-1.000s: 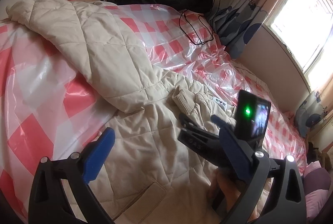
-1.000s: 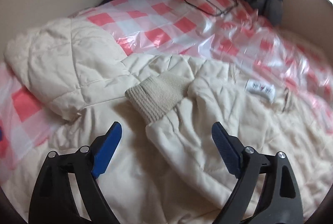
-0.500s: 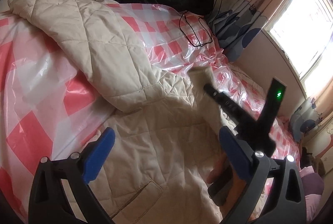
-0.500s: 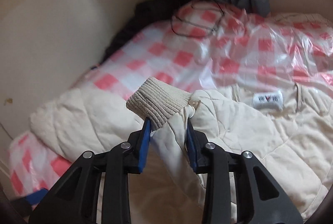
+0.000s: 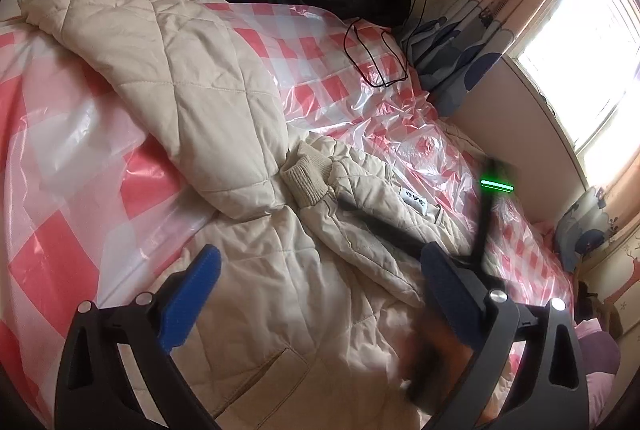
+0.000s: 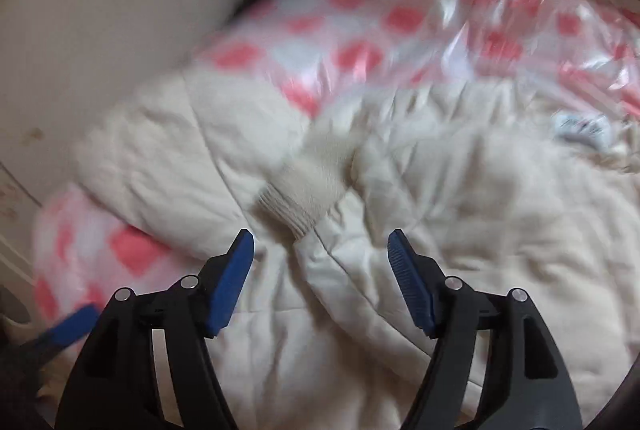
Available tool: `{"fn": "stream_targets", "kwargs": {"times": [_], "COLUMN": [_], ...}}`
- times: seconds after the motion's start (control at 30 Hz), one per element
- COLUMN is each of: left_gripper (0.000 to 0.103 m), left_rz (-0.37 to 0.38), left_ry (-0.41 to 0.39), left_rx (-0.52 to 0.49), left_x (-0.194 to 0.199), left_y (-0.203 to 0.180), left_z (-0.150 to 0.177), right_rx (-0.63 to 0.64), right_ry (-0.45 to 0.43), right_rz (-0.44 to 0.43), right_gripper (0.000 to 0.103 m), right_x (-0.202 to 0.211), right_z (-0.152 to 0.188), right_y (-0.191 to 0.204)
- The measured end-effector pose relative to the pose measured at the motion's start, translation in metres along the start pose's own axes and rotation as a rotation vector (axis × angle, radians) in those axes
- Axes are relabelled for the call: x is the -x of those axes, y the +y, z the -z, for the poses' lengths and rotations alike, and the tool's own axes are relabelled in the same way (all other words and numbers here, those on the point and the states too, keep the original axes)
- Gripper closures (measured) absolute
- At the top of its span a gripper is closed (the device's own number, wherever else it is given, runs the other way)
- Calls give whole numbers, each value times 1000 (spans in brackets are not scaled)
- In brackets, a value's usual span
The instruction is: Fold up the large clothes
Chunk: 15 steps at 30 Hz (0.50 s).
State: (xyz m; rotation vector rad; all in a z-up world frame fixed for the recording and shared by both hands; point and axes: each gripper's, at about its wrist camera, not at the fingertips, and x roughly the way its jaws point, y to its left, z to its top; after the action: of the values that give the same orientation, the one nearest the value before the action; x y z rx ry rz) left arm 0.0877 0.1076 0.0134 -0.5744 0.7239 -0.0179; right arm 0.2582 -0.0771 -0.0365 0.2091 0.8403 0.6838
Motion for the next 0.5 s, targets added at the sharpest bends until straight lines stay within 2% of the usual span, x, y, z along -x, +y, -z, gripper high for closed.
{"fn": "stream_targets", "kwargs": {"times": [0.03,0.07,0.13,0.17,0.2,0.27,0.3,0.33,0.37,0.5], "left_gripper": [7,7,7,7,7,7,7,7,7,7], "left_rz": [0,-2,-4,-8,-12,-15,-16,-16,-16,-22], "left_ry": [0,-1,1,2,3,10,13,16,18,20], "left_rx": [2,4,2,-4,-8,-20,-27,-35,-41,-60], "left_x": [-1,-1,-2,-4,-5,-7,-8,-9,-9,-12], "left_y": [0,0,0,-2,-3,-5,-6,-7,-9,-13], "left_z": [-1,0,1,2,2,5,6,7,8,10], "right_rx": [-1,-12,-72,-138,-196,-348,-416,-474,-484,-467], "right_ry": [-82,-183,-331,-370,-374,-323,-257,-134,-124,-320], "right_rz": [19,74,248,354,411,529,555,530,498,387], "right_gripper": [30,19,11,11,11,11,11,12,12,12], "right_x": [27,59,105,125,135,141,133,116,113,161], "right_z": [-1,-2,-2,1,5,25,38,54,62,59], "right_y": [-8,-22,-61,-94,-120,-179,-208,-239,-243,-210]}}
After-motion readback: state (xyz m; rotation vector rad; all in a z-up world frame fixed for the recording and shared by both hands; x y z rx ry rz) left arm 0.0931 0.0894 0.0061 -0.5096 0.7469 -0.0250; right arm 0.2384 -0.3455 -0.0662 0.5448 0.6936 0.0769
